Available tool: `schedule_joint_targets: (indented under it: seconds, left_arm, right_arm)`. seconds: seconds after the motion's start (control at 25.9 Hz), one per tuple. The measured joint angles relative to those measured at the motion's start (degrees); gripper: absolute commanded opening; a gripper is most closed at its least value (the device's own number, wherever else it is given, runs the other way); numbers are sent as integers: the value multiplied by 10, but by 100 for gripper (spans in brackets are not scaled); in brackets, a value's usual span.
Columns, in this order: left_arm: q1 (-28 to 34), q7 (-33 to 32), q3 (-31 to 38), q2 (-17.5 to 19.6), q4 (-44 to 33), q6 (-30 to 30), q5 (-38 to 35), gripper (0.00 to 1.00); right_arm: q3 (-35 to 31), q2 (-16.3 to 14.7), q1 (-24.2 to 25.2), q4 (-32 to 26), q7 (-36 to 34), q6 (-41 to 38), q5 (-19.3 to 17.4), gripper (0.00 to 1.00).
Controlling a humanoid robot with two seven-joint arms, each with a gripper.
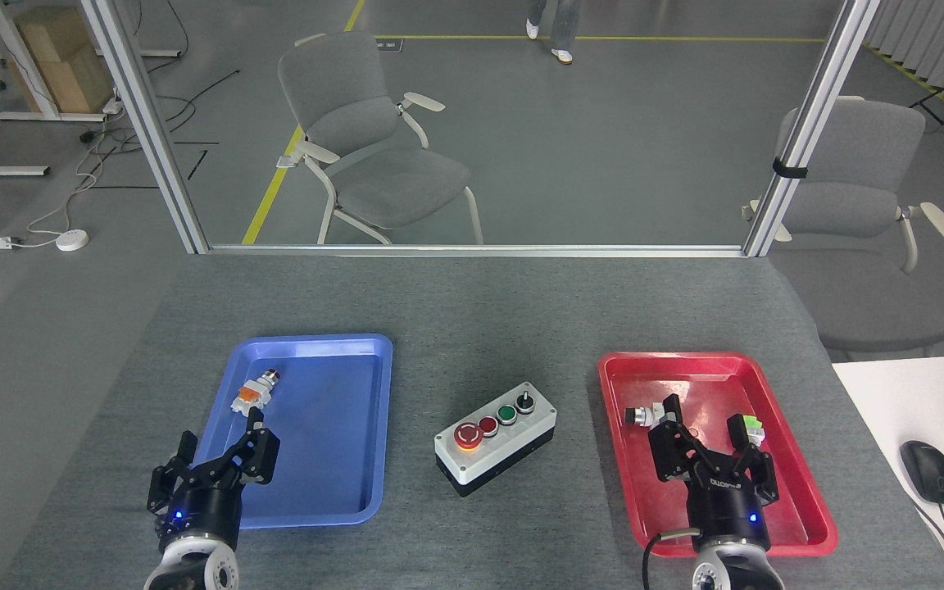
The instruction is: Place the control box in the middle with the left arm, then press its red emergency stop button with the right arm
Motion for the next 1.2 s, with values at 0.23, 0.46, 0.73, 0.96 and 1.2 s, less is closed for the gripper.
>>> schedule_joint_targets:
  seconds: [0.23,0.46,0.73,0.96,1.2]
  left_arm:
    - [0,0,0,0,0,0,0,99]
    - [0,0,0,0,0,0,0,99]
    - [0,0,0,0,0,0,0,99]
    - [0,0,0,0,0,0,0,99]
    - [0,0,0,0,0,0,0,99]
  right_arm:
    - [-3,-5,3,-4,2,29,0,100]
    - [-3,-6,2,-4,3,32,-4,100]
    - [-3,-7,2,-3,3,32,-6,100]
    - [-2,-6,1,-2,3,32,-6,100]
    - [-2,-5,1,-1,1,32,-6,100]
